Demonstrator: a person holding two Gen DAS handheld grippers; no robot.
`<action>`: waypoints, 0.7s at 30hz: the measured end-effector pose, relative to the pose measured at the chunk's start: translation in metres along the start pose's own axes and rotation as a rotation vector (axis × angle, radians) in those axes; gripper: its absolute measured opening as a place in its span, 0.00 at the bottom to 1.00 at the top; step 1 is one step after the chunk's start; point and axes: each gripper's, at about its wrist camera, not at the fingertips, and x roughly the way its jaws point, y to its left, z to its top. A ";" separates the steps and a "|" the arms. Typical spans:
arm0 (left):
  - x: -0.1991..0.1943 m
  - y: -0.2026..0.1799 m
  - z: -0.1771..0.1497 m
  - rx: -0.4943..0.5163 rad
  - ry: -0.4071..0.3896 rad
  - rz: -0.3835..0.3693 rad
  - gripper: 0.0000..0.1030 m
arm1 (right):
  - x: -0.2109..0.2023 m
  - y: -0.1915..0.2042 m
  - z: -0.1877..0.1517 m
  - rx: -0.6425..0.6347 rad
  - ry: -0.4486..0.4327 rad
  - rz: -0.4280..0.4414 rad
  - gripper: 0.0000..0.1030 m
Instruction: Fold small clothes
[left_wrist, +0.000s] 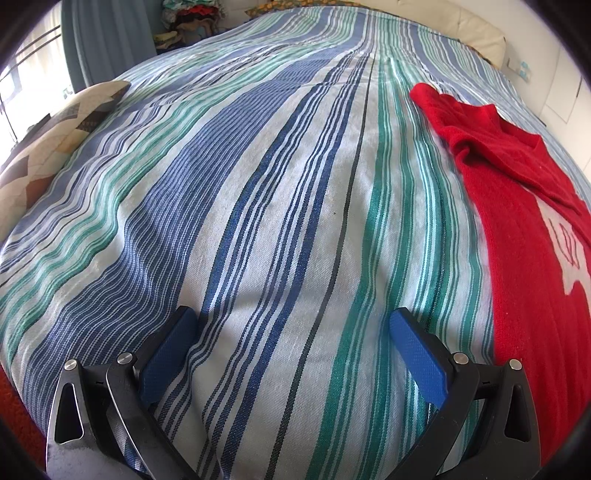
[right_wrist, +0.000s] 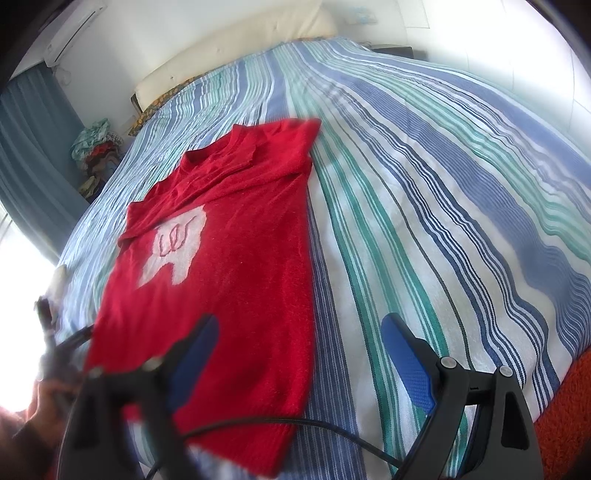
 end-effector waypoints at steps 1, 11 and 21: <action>0.000 0.000 0.000 0.000 0.000 0.000 1.00 | 0.000 0.000 0.000 -0.002 0.001 0.001 0.86; 0.000 0.000 0.000 0.001 -0.001 0.001 1.00 | 0.001 0.001 0.000 -0.006 0.002 0.002 0.86; 0.000 0.000 0.000 0.001 -0.001 0.001 1.00 | 0.001 0.001 0.000 -0.009 0.002 0.003 0.86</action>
